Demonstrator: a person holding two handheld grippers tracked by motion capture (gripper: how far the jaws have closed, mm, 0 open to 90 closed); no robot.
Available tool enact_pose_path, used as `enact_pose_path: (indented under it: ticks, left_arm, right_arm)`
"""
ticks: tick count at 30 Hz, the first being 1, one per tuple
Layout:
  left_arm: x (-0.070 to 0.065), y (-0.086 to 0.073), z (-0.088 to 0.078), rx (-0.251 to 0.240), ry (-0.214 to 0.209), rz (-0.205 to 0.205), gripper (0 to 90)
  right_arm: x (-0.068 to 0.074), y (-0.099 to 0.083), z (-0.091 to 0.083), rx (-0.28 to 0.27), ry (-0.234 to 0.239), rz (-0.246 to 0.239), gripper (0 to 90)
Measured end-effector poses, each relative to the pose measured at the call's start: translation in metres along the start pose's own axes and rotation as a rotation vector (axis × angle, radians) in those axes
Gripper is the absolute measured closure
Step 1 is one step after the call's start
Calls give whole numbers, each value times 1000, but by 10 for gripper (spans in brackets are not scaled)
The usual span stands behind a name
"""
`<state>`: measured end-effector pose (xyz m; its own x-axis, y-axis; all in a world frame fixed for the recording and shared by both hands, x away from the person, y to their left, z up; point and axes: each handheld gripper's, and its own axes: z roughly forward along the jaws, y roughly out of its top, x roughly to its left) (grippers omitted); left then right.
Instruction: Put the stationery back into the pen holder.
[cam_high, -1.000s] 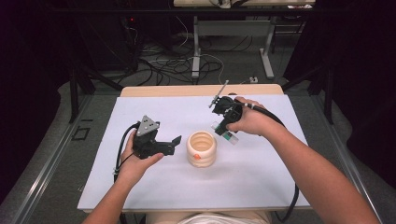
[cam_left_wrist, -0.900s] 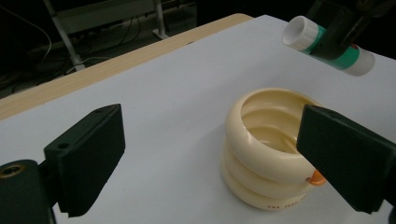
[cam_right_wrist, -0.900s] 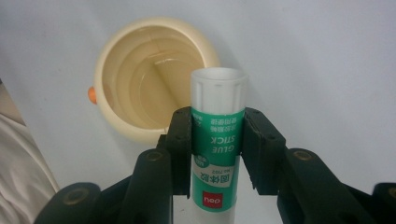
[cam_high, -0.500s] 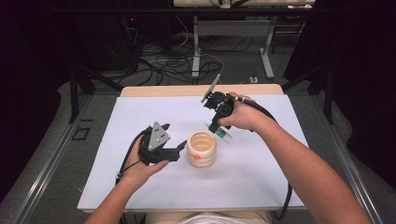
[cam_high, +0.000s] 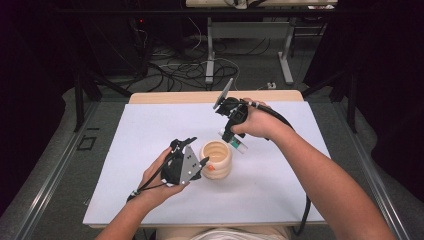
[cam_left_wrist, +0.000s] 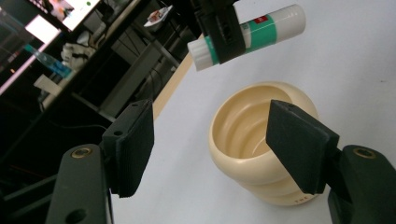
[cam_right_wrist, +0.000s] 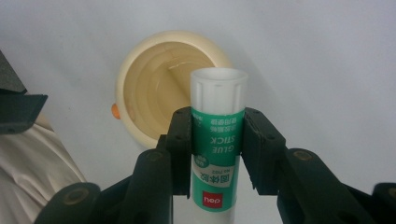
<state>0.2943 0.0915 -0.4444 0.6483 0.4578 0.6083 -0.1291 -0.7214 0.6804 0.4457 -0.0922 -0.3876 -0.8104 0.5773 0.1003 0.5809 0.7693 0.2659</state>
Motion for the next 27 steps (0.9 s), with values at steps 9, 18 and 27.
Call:
enact_pose_path:
  ticks: [9,18,27]
  left_arm:
    - [-15,16,0,-42,46,197,361]
    - [-41,31,5,-95,71,455,445]
    - [-59,37,25,-57,46,615,482]
  right_arm:
    - [2,3,-4,-7,6,8,659]
    - [6,6,-5,13,20,7,659]
    - [10,9,-5,44,27,11,659]
